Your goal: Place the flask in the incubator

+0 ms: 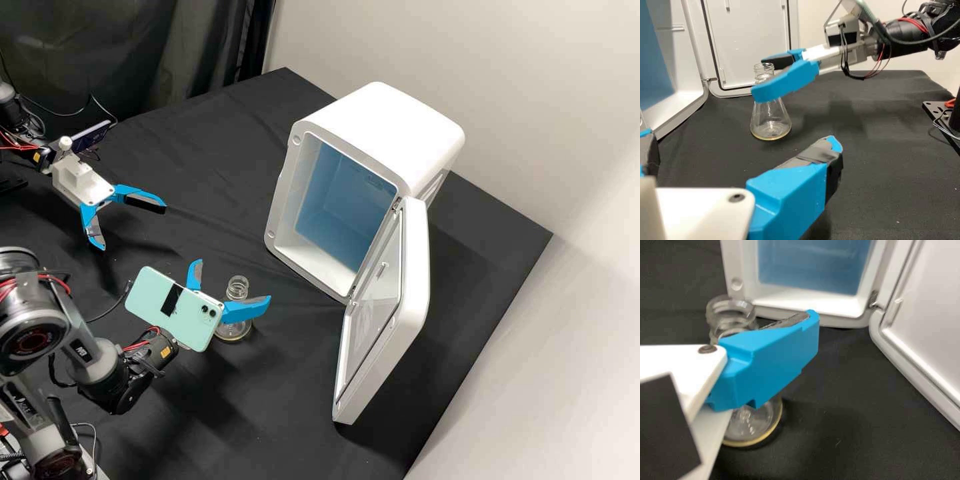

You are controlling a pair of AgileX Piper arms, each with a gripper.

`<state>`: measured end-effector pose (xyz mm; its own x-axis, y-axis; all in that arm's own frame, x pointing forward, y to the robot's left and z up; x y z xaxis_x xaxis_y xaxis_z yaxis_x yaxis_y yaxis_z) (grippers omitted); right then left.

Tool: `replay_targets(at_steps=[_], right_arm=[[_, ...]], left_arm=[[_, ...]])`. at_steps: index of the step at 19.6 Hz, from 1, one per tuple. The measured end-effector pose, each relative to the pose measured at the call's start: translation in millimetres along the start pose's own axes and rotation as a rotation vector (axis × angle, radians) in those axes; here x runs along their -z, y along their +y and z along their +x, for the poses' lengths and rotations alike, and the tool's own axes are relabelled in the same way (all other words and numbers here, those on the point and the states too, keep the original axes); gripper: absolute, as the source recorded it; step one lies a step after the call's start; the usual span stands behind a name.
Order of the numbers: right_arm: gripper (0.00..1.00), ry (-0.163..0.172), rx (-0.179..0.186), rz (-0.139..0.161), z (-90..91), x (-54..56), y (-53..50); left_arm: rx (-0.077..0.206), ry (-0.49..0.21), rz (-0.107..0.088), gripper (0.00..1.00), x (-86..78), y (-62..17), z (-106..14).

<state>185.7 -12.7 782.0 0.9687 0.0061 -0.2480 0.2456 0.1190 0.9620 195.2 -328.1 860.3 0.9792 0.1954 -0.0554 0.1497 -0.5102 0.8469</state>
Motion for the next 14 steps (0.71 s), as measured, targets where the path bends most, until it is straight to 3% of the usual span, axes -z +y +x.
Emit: replay_targets(at_steps=[3, 6, 9, 14], right_arm=[[1.0, -0.006, 0.07, -0.032, 4.6, -2.2, -12.2], [1.0, -0.029, 0.108, -0.032, 8.3, -4.0, -21.3], [1.0, -0.049, 0.127, -0.017, 10.3, -4.3, -27.5], [1.0, -0.056, 0.114, -0.015, 20.7, -5.5, -27.9]], left_arm=[[0.0, 0.0, 0.0, 1.0, 0.0, 0.0, 0.0], [-0.001, 0.0, 0.001, 1.0, -0.1, 0.3, -0.1], [-0.003, 0.0, 0.003, 1.0, -0.3, 0.8, -0.2], [-0.003, 0.0, 0.003, 1.0, -0.3, 0.8, -0.2]])
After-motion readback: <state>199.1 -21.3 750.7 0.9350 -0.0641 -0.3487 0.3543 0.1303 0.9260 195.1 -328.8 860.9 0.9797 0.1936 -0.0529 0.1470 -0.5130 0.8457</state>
